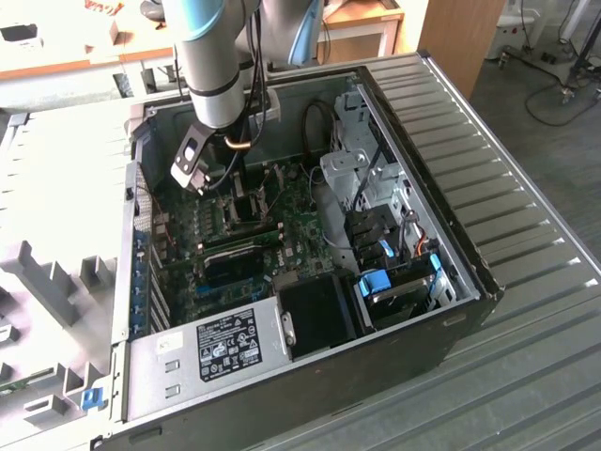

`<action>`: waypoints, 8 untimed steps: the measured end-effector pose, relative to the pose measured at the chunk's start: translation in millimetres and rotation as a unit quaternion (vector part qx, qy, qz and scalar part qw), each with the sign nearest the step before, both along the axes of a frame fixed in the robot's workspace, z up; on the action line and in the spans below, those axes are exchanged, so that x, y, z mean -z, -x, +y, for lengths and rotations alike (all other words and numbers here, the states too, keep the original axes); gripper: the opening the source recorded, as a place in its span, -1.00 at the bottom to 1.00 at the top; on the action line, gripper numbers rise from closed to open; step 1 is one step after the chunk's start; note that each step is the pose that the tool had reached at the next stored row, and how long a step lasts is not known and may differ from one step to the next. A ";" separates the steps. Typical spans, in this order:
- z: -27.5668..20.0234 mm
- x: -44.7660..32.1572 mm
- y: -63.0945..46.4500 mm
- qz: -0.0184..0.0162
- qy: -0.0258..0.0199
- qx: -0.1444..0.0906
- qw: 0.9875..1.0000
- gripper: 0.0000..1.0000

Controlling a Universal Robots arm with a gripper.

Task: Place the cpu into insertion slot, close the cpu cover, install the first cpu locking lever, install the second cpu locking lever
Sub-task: 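Place the cpu into insertion slot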

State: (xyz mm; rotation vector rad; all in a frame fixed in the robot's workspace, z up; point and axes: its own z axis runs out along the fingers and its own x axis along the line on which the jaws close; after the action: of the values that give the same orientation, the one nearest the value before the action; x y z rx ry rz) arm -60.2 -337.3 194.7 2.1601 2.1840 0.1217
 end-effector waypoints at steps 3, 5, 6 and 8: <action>-0.1 0.0 0.0 0.000 0.000 0.000 1.000 0.08; -0.2 0.0 0.0 0.000 0.000 0.000 1.000 0.08; -0.2 0.0 0.0 0.000 0.000 0.000 1.000 0.08; -0.2 0.0 0.0 0.000 0.000 0.000 1.000 0.08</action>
State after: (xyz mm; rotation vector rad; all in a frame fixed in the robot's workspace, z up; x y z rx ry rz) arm -60.2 -337.5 194.7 2.1602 2.1839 0.1219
